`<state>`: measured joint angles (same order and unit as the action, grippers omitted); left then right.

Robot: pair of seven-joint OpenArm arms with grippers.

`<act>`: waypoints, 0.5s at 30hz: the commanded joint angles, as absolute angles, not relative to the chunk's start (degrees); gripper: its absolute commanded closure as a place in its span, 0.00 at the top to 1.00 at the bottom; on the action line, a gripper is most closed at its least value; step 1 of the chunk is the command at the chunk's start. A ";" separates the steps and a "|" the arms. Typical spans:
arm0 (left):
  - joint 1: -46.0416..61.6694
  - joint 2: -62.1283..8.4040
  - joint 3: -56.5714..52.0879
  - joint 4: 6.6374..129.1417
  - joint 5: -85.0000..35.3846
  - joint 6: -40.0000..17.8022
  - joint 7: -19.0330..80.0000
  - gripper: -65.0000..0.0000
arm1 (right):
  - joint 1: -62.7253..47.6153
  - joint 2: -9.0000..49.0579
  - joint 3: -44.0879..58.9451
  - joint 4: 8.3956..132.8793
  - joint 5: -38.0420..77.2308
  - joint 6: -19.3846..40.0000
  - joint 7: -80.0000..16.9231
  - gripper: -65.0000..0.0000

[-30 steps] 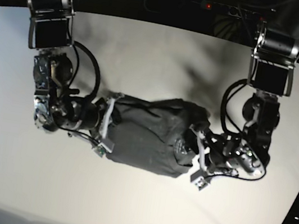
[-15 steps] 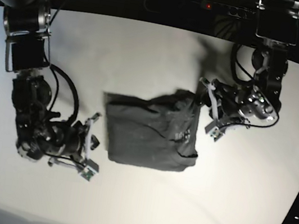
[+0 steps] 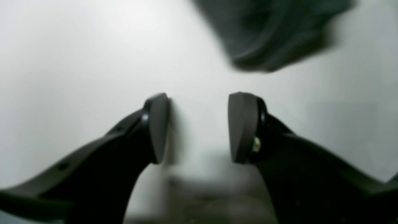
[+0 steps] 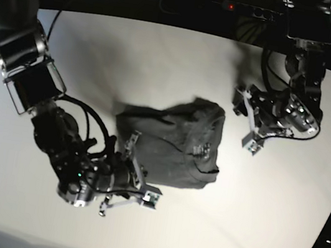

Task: Fold the T-shirt properly
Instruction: 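Release the bundle and move the right gripper away from it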

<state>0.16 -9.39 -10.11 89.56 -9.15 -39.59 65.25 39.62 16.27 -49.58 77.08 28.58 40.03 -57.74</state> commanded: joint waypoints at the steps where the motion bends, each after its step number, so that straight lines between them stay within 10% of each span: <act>1: -0.66 -9.71 -10.59 92.35 -10.24 -40.00 65.10 0.46 | 42.42 16.40 -50.24 77.85 28.88 40.00 -56.31 0.01; 15: 0.66 -9.19 0.92 104.75 -9.89 -40.00 75.12 0.46 | 45.49 19.56 -44.26 59.12 28.88 40.00 -45.14 0.01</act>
<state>1.50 -8.80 1.26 103.66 -10.00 -39.88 75.53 42.78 19.11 -44.91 58.08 28.42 40.07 -46.30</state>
